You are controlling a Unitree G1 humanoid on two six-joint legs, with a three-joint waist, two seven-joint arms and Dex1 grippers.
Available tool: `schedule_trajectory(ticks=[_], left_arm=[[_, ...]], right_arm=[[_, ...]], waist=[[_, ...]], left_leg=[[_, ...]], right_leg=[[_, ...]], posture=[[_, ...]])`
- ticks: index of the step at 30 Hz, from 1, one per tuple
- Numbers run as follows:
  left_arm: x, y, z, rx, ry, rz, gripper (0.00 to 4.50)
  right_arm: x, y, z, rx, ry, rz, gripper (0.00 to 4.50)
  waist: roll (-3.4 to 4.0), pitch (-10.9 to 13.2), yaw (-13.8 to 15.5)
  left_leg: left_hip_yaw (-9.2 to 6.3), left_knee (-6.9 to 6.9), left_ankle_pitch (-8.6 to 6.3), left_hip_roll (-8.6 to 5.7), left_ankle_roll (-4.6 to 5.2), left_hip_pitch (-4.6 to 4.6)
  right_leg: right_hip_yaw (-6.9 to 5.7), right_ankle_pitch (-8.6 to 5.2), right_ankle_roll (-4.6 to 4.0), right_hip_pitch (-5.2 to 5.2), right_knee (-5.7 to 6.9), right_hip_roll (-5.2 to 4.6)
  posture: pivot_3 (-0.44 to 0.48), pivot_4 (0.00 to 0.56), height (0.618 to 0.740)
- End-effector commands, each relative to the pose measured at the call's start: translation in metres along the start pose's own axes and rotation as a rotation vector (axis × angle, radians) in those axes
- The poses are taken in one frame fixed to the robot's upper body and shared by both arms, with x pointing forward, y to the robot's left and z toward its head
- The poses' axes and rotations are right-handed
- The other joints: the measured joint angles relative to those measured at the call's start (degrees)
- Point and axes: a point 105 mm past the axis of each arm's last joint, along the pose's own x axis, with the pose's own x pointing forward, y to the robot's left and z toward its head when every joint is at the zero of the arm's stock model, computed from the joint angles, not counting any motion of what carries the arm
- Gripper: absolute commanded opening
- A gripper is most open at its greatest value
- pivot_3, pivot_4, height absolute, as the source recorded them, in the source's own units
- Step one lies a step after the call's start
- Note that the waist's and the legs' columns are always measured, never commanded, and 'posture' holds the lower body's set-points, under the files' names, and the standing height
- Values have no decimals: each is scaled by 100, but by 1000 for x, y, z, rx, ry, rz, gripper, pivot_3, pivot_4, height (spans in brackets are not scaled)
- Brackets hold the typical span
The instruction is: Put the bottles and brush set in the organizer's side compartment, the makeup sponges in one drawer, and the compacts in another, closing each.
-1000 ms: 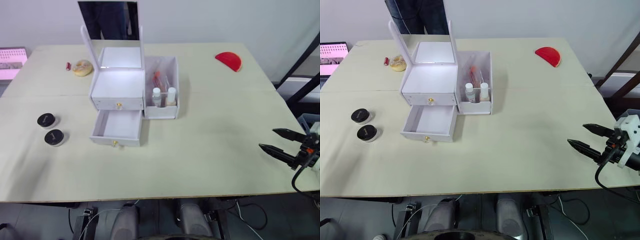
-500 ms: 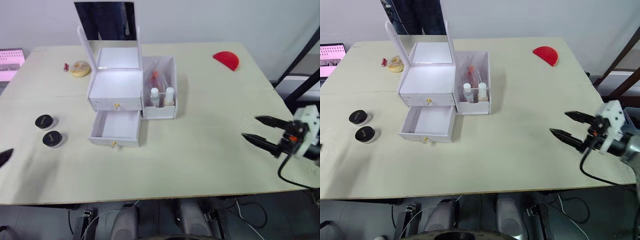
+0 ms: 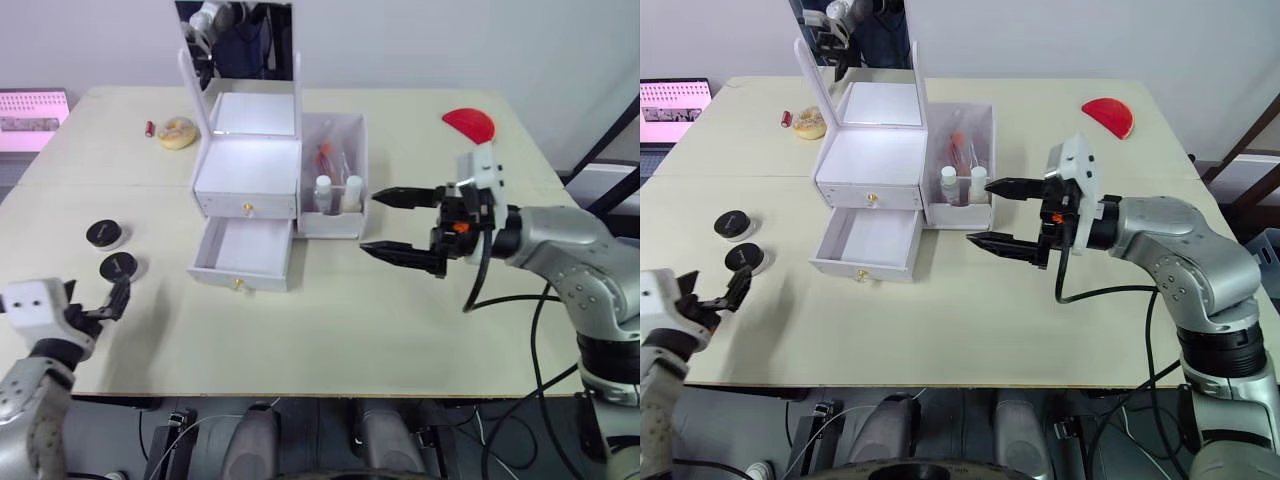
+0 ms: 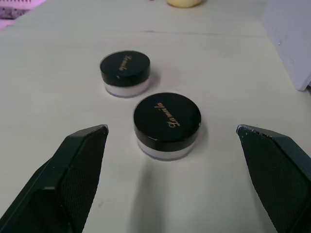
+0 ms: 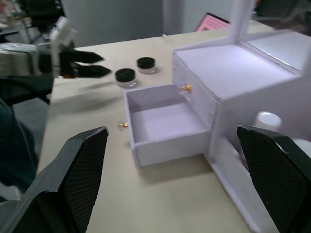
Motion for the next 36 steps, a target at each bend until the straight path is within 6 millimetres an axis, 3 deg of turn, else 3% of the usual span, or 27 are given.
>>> schedule_trajectory(ticks=[1,10,15,24,32,36], left_arm=[[9,1,3,33,1,41,4467],[35,-2,-4,29,54,65,4467],[37,1,2,15,20,82,4467],[47,5,-13,-5,95,105,4467],[51,1,-13,-4,94,65,4467],[52,2,-12,-9,83,62,3209]], right_arm=[[7,8,12,-57,-38,41,4500],[12,13,11,-54,-53,38,4500],[12,15,8,-47,-43,28,4500],[13,16,6,-44,-43,21,4500],[13,18,6,-42,-40,23,4500],[13,18,5,-42,-37,20,4500]], waist=[[1,0,-5],[3,0,-12],[2,-1,-15],[3,0,-12],[3,0,-10],[2,0,-11]], left_leg=[[0,0,0,0,0,1],[-1,-1,1,0,1,4],[-1,-2,1,0,1,0],[-1,-1,1,0,1,3],[-2,-2,1,0,1,2],[-2,0,1,0,1,2]], right_leg=[[0,0,0,0,1,0],[0,1,-1,0,5,2],[0,1,0,0,0,1],[0,1,-1,0,4,1],[-1,1,0,0,3,2],[-1,1,-1,0,3,1]], posture=[[0,150,739],[0,150,739],[0,150,739],[0,150,739],[0,150,739],[0,150,739]])
